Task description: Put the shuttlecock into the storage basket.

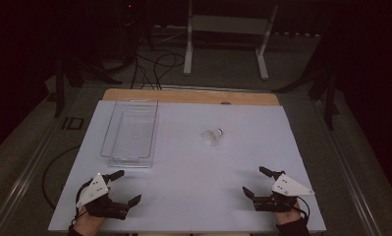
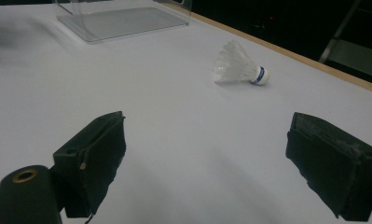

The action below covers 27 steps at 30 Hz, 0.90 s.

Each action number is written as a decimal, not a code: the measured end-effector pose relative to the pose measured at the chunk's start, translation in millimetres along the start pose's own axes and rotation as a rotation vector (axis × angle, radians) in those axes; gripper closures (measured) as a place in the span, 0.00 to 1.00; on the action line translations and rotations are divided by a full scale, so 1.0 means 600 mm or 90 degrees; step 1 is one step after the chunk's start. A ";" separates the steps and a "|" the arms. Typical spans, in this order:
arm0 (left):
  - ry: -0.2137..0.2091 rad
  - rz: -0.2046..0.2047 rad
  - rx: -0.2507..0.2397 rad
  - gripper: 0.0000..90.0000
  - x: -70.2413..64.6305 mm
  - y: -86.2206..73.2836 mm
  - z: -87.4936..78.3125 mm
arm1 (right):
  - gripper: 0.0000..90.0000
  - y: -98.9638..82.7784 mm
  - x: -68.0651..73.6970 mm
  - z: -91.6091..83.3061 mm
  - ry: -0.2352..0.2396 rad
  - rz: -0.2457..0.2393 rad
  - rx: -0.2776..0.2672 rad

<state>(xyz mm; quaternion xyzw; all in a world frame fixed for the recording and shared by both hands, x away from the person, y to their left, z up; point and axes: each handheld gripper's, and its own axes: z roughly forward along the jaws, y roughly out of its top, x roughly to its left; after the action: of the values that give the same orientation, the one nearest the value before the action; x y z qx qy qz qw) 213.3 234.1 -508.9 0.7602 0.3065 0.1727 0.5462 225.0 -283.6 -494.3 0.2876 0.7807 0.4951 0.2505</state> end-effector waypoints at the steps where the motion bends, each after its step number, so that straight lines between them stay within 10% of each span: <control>1: -0.001 -0.001 0.000 0.00 0.001 0.000 0.000 | 0.13 0.000 0.000 0.000 0.000 0.000 0.000; 27: -0.008 0.002 0.022 0.00 -0.001 0.001 0.003 | 0.13 0.001 -0.002 -0.003 -0.001 0.003 -0.003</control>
<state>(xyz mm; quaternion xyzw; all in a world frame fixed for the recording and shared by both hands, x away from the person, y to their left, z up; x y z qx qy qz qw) 214.1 232.5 -508.9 0.7708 0.3049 0.1635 0.5349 224.6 -285.1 -493.2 0.2892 0.7785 0.4974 0.2509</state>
